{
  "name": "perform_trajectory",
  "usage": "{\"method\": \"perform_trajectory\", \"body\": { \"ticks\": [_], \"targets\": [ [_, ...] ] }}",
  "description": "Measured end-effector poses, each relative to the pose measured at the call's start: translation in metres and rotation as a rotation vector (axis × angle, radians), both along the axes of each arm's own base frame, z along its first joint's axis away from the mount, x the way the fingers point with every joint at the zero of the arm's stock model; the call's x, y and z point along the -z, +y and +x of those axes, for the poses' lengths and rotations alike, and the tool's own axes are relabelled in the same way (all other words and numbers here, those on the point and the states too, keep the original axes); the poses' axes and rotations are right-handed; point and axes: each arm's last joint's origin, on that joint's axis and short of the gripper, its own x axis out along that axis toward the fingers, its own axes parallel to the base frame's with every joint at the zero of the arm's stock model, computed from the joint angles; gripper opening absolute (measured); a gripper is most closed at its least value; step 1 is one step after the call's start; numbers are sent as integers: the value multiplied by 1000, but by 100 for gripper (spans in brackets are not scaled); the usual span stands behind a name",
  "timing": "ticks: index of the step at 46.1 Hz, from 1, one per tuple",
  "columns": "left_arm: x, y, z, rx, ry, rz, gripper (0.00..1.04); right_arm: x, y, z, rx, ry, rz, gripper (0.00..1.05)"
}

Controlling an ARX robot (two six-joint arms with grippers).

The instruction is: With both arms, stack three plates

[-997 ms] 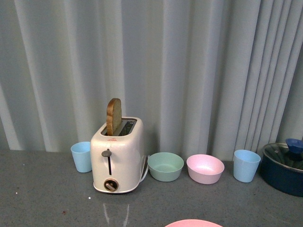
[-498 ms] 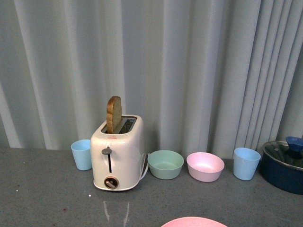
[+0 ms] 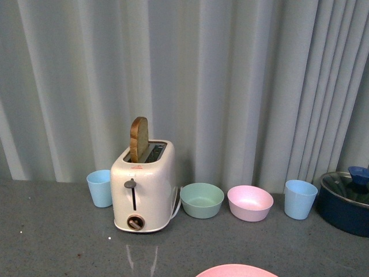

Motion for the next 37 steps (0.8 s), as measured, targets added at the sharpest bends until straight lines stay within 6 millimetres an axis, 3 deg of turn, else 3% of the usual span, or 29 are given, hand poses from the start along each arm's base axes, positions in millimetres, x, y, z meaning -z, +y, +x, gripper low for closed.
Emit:
{"method": "perform_trajectory", "body": {
  "ticks": [3,10,20,37],
  "targets": [
    [0,0,0,0,0,0,98,0,0,0,2,0,1,31],
    [0,0,0,0,0,0,98,-2,-4,-4,18,-21,26,4],
    [0,0,0,0,0,0,98,-12,-7,-11,37,-51,41,3],
    [0,0,0,0,0,0,98,-66,-21,-27,76,-158,-24,3]
  ]
}}
